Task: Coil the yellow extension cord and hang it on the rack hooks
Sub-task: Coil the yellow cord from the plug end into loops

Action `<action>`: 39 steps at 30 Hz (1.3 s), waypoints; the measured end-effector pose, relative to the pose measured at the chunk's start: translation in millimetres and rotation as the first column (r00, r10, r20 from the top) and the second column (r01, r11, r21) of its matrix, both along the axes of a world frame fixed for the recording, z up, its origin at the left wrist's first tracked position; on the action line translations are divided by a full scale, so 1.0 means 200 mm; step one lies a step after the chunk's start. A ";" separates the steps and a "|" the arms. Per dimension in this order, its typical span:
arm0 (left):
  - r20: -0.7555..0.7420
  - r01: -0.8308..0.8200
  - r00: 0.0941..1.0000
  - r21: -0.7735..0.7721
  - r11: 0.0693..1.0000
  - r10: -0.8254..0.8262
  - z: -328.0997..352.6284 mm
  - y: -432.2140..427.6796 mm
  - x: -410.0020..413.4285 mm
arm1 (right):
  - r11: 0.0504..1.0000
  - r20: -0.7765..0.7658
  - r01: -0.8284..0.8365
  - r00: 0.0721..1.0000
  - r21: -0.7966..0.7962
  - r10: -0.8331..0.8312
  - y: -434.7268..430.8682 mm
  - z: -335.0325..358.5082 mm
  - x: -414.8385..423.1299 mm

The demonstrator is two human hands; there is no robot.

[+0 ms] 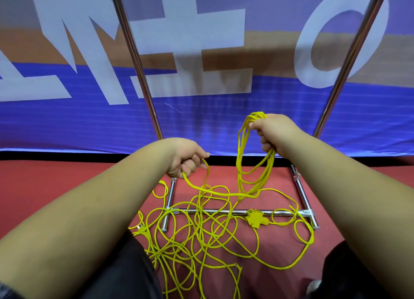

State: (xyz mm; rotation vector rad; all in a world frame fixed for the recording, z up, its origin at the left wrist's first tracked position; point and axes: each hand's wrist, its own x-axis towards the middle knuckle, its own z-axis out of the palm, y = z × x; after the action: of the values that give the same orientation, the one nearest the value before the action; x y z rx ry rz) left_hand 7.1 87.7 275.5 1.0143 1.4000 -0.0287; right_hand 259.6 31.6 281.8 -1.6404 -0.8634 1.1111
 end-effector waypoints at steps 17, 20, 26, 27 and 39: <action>0.351 -0.003 0.816 0.798 0.602 -0.460 0.19 -0.06 0.03 | 0.885 -0.201 -0.445 0.887 -0.136 0.415 -0.05 -0.06 -0.18; 0.333 -0.057 0.880 0.784 0.618 -0.340 0.14 0.01 -0.02 | 0.890 -0.304 -0.443 0.866 -0.102 0.396 -0.08 -0.03 -0.25; -0.403 0.396 0.909 0.752 0.526 -0.108 0.02 0.09 -0.11 | 0.947 -0.358 -0.303 0.900 -0.104 0.249 -0.08 0.02 -0.34; -0.610 0.550 0.788 0.636 0.541 -0.083 0.00 0.08 -0.11 | 0.959 -0.332 -0.262 0.919 -0.113 0.212 -0.07 0.02 -0.36; -0.258 0.611 0.770 0.561 0.558 -0.584 -0.02 -0.21 0.15 | 0.971 -0.230 0.211 0.945 -0.116 -0.233 -0.02 -0.03 -0.34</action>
State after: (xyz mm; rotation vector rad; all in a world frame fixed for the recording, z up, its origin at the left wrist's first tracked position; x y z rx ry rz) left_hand 37.9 45.8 270.5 2.0487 1.0327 -0.0996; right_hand 192.5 27.6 275.3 -1.5901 -0.4637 1.1734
